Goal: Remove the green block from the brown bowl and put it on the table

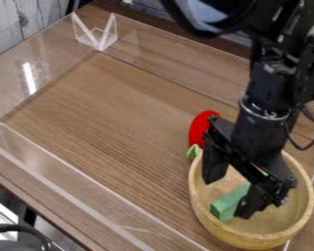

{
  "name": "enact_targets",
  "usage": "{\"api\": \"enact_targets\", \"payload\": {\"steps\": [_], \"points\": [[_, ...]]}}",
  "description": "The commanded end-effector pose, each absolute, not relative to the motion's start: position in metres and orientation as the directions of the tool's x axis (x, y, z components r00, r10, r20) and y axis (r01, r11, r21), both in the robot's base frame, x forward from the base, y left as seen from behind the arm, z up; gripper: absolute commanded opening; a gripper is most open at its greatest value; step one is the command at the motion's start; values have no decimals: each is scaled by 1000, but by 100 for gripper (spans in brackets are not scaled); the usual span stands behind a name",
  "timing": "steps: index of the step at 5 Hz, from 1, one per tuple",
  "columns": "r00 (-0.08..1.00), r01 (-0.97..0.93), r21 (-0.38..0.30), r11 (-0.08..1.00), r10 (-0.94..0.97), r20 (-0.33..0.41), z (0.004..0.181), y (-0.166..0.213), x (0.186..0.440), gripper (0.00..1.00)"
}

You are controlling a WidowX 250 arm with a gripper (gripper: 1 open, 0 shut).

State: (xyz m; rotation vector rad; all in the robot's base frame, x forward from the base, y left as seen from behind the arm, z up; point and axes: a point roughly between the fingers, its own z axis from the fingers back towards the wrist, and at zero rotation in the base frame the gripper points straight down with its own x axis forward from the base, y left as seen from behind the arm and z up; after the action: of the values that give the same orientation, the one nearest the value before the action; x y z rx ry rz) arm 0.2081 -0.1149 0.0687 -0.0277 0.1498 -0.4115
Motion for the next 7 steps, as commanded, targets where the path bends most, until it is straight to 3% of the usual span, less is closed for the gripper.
{"api": "enact_targets", "payload": {"steps": [1, 4, 7], "points": [[915, 397, -55, 916, -399, -54, 82, -115, 214, 100], [928, 371, -47, 927, -372, 4, 84, -112, 217, 100], [937, 349, -43, 936, -349, 12, 74, -109, 222, 100]]}}
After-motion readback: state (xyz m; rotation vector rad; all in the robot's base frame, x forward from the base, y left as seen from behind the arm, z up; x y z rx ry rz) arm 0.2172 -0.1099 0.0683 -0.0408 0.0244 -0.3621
